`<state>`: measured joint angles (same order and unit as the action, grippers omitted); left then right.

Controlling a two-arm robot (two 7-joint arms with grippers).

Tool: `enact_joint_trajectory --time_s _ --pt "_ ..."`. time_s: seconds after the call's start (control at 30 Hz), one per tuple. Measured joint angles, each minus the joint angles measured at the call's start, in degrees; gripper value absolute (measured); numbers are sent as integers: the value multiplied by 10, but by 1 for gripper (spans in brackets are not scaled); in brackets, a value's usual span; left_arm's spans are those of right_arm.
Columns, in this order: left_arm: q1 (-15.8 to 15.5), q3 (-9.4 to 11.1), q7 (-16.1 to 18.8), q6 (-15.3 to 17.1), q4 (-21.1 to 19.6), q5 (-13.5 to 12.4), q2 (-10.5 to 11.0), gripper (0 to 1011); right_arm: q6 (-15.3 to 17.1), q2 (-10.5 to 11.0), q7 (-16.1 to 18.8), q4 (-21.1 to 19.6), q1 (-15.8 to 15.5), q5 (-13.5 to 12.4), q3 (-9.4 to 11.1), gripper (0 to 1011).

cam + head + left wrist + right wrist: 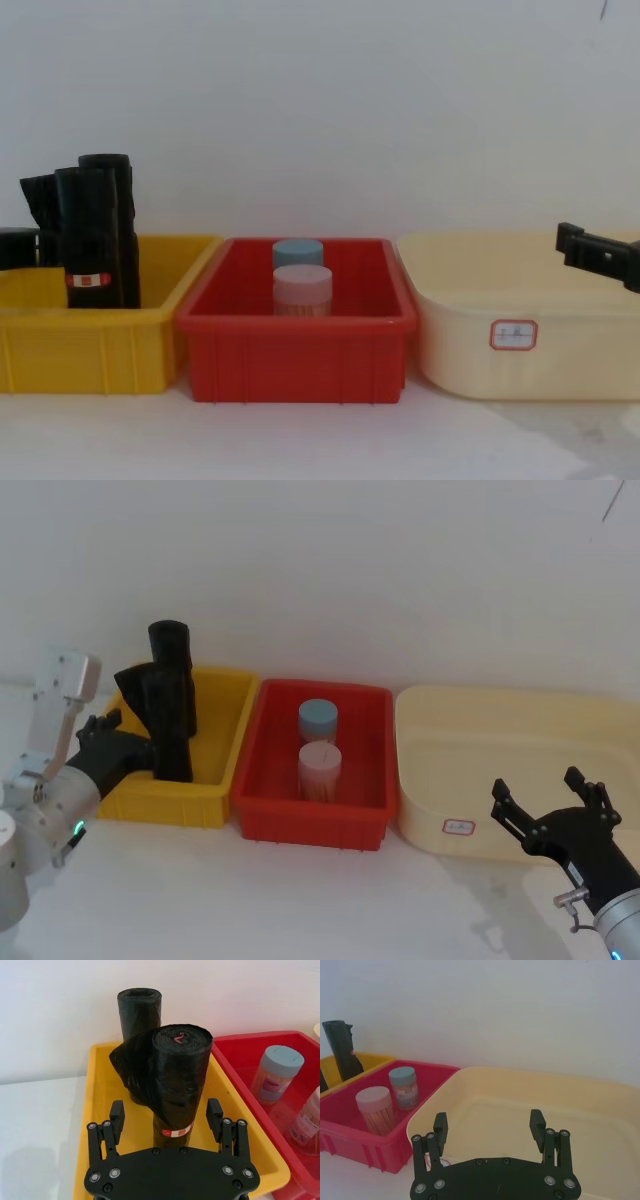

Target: Pick up the garbage bag with the one hand and transfer it to the other hand.

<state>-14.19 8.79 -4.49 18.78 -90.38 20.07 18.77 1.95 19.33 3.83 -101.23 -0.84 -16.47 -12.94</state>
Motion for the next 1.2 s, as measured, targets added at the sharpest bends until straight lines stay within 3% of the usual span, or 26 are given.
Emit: enact_joint_trajectory --time_s 0.4,1.2 --pt "-37 7 -4 27 37 -4 -13 1001 0 0 0 0 0 0 0 1000" --pt "-83 23 -53 25 106 0 -31 1001 6 2 8 3 6 0 -2 1000"
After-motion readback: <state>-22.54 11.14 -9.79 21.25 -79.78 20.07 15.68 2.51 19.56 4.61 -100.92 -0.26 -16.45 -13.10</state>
